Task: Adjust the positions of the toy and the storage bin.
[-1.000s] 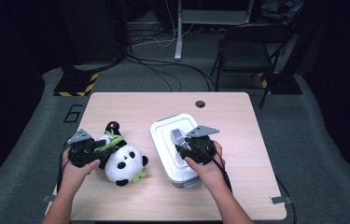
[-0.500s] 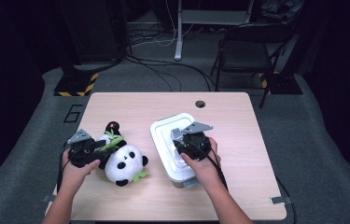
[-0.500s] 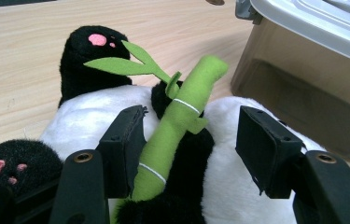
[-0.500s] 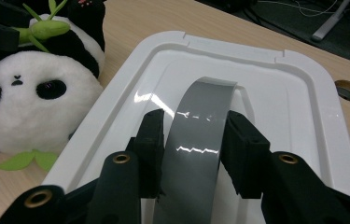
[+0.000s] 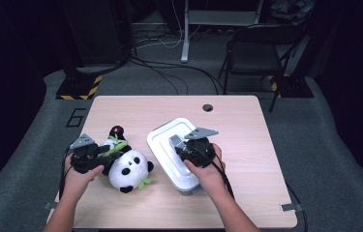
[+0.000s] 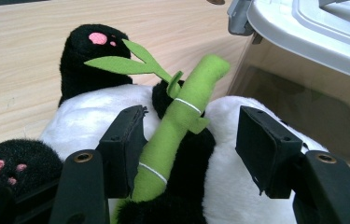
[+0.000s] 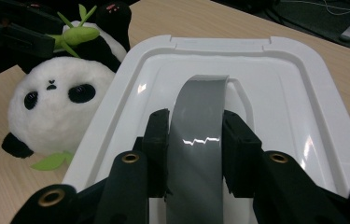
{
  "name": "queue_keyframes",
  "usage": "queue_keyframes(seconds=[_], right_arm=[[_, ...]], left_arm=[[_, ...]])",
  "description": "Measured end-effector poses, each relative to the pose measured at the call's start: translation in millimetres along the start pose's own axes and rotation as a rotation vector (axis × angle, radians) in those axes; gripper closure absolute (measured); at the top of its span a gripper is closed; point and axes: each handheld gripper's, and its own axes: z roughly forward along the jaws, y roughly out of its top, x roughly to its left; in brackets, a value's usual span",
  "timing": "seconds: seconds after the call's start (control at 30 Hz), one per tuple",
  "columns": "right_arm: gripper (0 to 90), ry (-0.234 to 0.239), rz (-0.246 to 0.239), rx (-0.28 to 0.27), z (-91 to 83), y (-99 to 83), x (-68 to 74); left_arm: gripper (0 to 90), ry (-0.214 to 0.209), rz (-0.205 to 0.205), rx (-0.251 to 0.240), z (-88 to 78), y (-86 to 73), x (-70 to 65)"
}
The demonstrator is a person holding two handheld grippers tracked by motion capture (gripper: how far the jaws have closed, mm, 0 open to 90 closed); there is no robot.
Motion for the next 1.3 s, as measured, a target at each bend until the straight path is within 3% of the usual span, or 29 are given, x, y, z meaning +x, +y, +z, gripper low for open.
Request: queue_keyframes(seconds=[0.53,1.0,1.3], right_arm=[[67.1,-0.003,0.016,-0.010,5.5,7.5,0.7],[65.2,-0.082,-0.039,0.007,5.1,5.7,4.2],[66.6,-0.073,-0.041,-0.002,2.5,8.8,5.6]], left_arm=[[41.6,-0.003,0.003,0.002,-0.3,-0.1,1.0],[41.5,-0.005,0.003,0.007,-0.5,0.0,0.9],[41.5,-0.005,0.001,0.007,-0.3,0.0,0.9]])
